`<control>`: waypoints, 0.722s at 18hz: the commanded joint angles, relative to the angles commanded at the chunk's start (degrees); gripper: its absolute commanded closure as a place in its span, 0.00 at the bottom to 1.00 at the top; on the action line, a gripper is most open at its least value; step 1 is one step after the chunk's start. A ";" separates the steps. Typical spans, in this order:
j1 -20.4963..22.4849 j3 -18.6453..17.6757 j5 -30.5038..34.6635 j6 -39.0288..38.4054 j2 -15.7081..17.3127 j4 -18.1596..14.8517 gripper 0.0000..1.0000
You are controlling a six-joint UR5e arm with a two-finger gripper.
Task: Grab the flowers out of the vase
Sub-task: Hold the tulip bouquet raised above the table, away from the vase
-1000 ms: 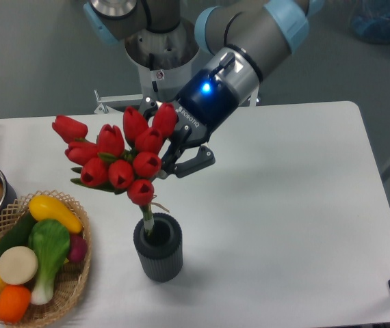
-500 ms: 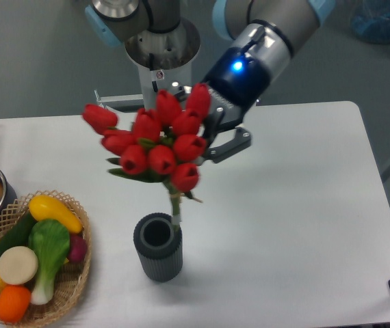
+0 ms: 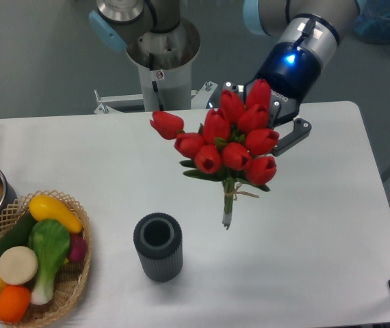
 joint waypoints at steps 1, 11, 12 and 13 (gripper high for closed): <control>0.00 -0.44 0.09 0.09 0.09 0.00 0.57; 0.62 -1.14 0.09 0.18 0.26 0.18 0.57; 0.62 -1.14 0.09 0.26 0.26 0.18 0.57; 0.62 -1.32 0.09 0.26 0.26 0.18 0.57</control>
